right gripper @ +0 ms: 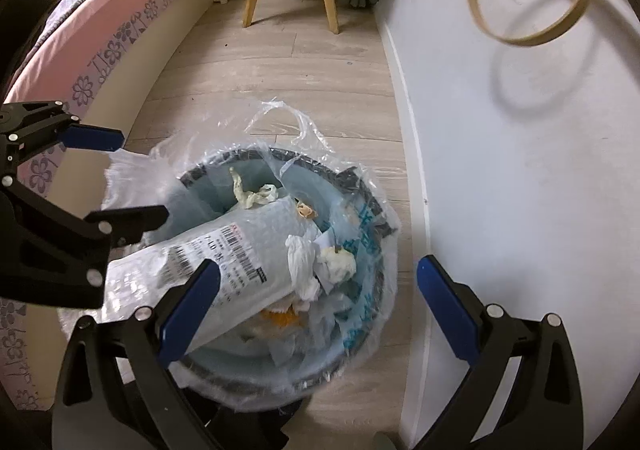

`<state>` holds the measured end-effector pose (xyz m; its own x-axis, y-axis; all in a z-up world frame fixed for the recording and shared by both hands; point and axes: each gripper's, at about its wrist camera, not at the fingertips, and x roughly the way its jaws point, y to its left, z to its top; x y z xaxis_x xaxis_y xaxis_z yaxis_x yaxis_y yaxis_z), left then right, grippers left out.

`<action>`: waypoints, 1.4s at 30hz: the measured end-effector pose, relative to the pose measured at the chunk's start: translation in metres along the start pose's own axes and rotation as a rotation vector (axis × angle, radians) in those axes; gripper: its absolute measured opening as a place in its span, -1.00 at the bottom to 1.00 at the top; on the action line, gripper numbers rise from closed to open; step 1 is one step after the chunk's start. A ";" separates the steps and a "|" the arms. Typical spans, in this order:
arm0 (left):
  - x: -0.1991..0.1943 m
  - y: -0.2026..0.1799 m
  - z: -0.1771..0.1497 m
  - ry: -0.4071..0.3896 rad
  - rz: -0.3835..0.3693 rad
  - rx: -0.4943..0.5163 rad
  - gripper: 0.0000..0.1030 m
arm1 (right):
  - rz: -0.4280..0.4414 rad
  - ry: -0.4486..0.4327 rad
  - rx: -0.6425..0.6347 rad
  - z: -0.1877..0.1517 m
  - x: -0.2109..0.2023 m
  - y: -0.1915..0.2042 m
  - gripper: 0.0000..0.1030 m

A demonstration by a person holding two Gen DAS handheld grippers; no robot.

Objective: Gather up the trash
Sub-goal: 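Open the left tool over the bin to drop the tan paper scrap, then carry both open tools away from the bin along the bed toward the floor litter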

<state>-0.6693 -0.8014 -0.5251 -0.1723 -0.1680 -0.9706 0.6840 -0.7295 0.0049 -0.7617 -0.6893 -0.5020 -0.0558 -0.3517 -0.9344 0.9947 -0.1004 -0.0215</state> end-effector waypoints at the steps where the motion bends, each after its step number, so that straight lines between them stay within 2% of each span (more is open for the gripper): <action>1: -0.010 0.000 0.000 0.003 -0.001 -0.010 0.57 | -0.006 0.002 0.008 0.001 -0.011 0.000 0.86; 4: -0.038 -0.001 0.000 0.004 -0.013 -0.032 0.57 | -0.022 0.008 0.023 0.005 -0.046 0.000 0.86; 7: -0.079 -0.003 0.004 -0.024 -0.014 -0.038 0.57 | -0.039 -0.006 0.027 0.010 -0.089 0.002 0.86; 15: -0.174 0.000 0.017 -0.086 0.009 -0.042 0.59 | -0.068 -0.029 0.046 0.023 -0.171 0.008 0.86; 19: -0.223 0.005 0.018 -0.101 0.002 -0.062 0.74 | -0.077 -0.058 0.037 0.037 -0.213 0.015 0.86; 22: -0.251 0.007 0.017 -0.125 -0.015 -0.071 0.86 | -0.107 -0.119 0.001 0.044 -0.245 0.024 0.86; 27: -0.296 0.008 0.017 -0.195 -0.030 -0.076 0.88 | -0.076 -0.137 0.026 0.058 -0.277 0.027 0.86; 31: -0.325 0.010 0.017 -0.246 -0.057 -0.086 0.88 | -0.106 -0.173 0.006 0.064 -0.297 0.036 0.86; 35: -0.344 0.006 0.015 -0.260 -0.071 -0.023 0.88 | -0.125 -0.194 0.023 0.068 -0.313 0.042 0.86; 39: -0.362 0.006 0.014 -0.286 -0.062 0.002 0.89 | -0.133 -0.212 0.047 0.070 -0.325 0.043 0.86; 42: -0.376 0.005 0.014 -0.319 -0.028 0.017 0.89 | -0.133 -0.217 0.055 0.069 -0.332 0.044 0.86</action>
<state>-0.6105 -0.7511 -0.1565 -0.4064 -0.3455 -0.8458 0.6646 -0.7470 -0.0143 -0.7054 -0.6413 -0.1680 -0.2089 -0.5231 -0.8263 0.9715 -0.2076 -0.1142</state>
